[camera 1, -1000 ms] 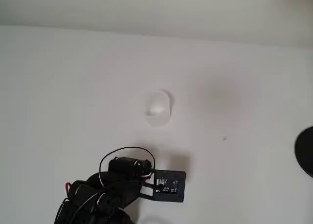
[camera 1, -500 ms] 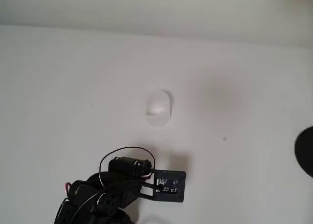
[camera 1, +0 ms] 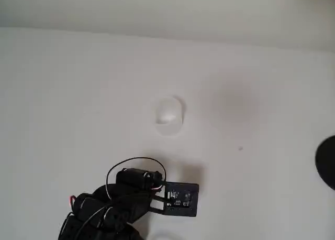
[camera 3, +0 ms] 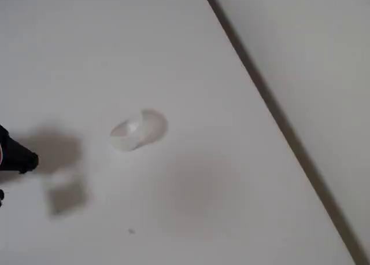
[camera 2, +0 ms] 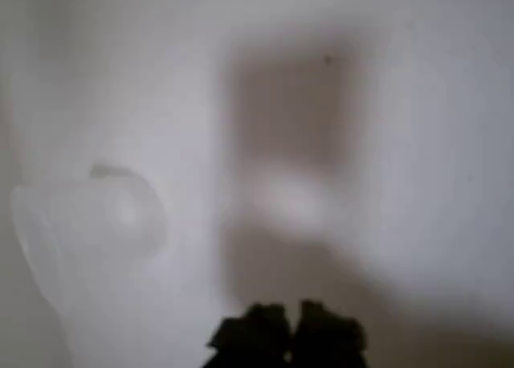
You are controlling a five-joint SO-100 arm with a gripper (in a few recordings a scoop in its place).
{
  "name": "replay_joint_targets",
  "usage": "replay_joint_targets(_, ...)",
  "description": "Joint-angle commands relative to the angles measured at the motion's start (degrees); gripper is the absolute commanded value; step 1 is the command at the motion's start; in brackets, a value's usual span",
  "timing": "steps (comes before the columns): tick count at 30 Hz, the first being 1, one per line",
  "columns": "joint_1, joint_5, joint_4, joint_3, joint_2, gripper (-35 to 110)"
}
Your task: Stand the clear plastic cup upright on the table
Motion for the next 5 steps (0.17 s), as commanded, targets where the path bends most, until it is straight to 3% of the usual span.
replay_joint_targets(1,0.35,0.35,-0.79,0.0,0.44,2)
replay_joint_targets(5,0.35,0.35,-0.79,0.0,0.44,2)
